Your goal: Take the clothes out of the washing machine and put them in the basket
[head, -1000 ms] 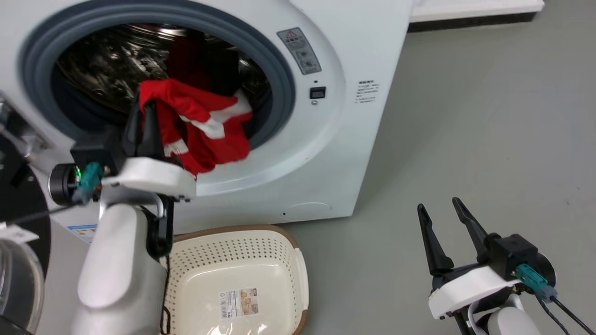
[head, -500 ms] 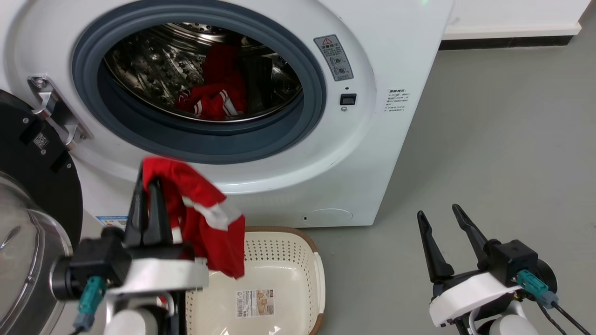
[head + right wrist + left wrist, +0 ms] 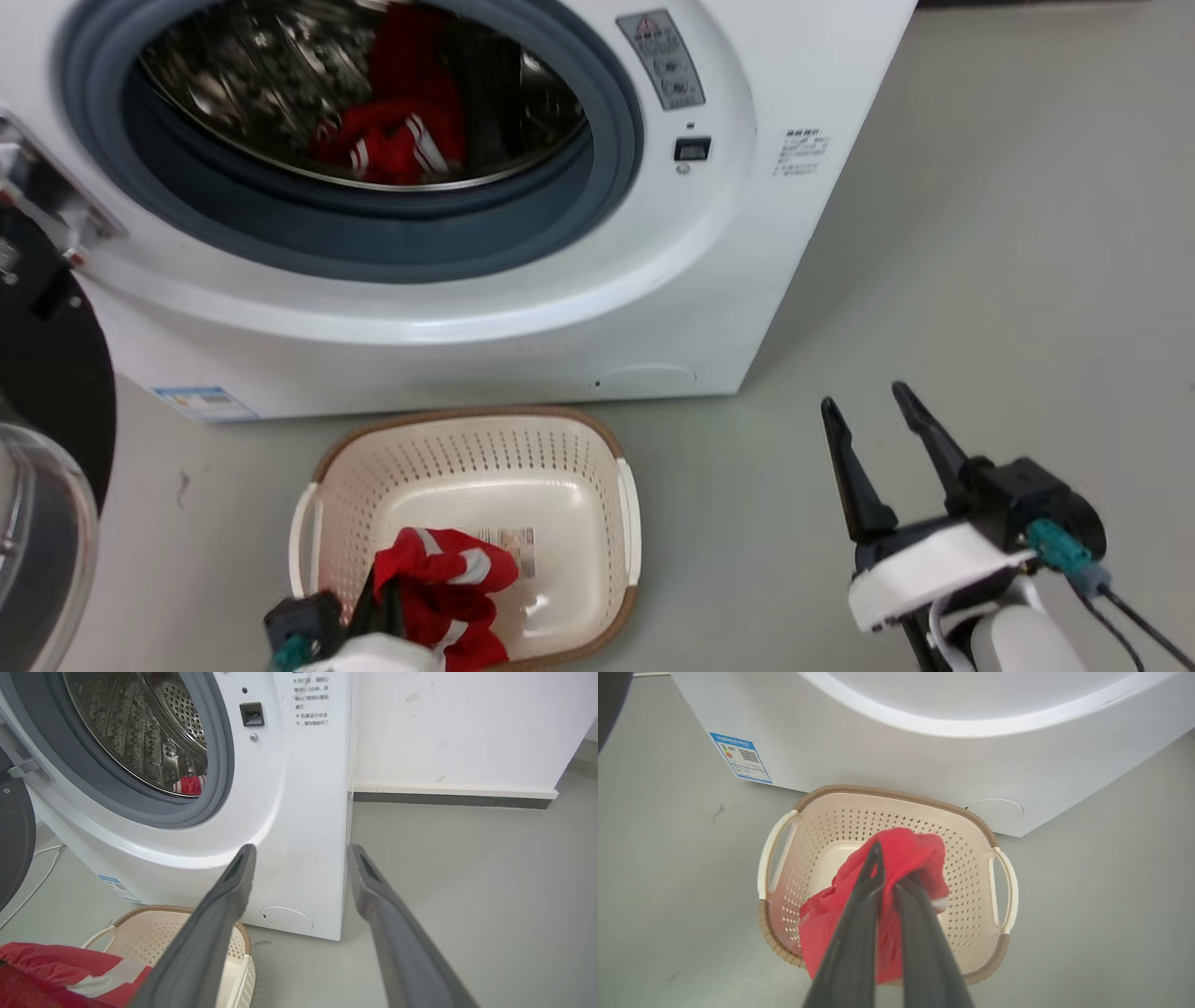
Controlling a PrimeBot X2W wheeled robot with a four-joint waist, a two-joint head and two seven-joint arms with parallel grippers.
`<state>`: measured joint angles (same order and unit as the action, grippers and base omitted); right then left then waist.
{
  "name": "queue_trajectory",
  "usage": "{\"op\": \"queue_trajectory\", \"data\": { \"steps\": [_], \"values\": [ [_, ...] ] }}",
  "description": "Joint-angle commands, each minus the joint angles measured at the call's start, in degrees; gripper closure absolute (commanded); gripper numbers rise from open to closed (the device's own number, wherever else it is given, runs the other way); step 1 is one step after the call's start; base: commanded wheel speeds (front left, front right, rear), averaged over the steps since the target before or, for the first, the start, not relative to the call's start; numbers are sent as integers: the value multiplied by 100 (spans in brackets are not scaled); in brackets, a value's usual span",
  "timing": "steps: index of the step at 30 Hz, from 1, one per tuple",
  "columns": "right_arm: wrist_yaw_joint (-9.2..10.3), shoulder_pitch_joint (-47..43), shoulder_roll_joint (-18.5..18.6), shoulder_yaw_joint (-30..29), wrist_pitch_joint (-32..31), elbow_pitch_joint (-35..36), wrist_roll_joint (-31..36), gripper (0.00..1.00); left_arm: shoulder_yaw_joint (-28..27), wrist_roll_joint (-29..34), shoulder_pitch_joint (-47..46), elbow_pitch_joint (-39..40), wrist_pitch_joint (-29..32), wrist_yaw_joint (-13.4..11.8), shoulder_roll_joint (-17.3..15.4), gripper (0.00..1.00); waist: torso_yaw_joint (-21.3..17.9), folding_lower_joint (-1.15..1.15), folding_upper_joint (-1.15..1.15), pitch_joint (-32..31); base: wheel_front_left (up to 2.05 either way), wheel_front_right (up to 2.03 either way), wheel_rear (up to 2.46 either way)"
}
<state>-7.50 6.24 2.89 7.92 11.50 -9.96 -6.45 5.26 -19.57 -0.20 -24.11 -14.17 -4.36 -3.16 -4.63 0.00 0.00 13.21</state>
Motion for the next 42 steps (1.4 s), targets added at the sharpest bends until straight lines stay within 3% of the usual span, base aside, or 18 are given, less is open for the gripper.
{"op": "queue_trajectory", "data": {
  "steps": [1, 8, 17, 26, 29, 31, 42],
  "values": [
    [3, 193, -4, 23, 19, 52, 54, 0, 63, -42, -378, -451, -55, 69, 10, 100, -24, 0, 0, 342, 0, 0, 0],
    [3, 548, -4, 92, 65, 140, 73, 0, 230, -181, -1694, -2164, -99, 172, 24, 100, -120, 0, 0, 1276, 0, 0, 0],
    [3, 1029, -4, 198, 210, 48, 42, 0, 359, -295, -3041, -3647, -114, 161, 25, 100, -324, 0, 0, 2224, 0, 0, 0],
    [3, 1327, -4, 364, 312, -93, -21, 0, 213, -533, -3421, -4514, -104, 97, 26, 100, -447, 0, 0, 2640, 0, 0, 0],
    [3, 1343, -5, 349, 336, -210, -52, 0, 129, -662, -3307, -4694, -96, 212, 22, 100, -439, 0, 0, 2540, 0, 0, 0],
    [3, 1331, -4, 316, 348, -268, -73, 0, 119, -696, -3255, -4740, -99, 269, 26, 0, -399, 0, 0, 2398, 0, 0, 0],
    [3, 859, -4, 116, 367, -484, 56, 0, 3, -568, -2513, -4121, -104, 413, -24, 0, -123, 0, 0, 924, 0, 0, 0]
  ]
}}
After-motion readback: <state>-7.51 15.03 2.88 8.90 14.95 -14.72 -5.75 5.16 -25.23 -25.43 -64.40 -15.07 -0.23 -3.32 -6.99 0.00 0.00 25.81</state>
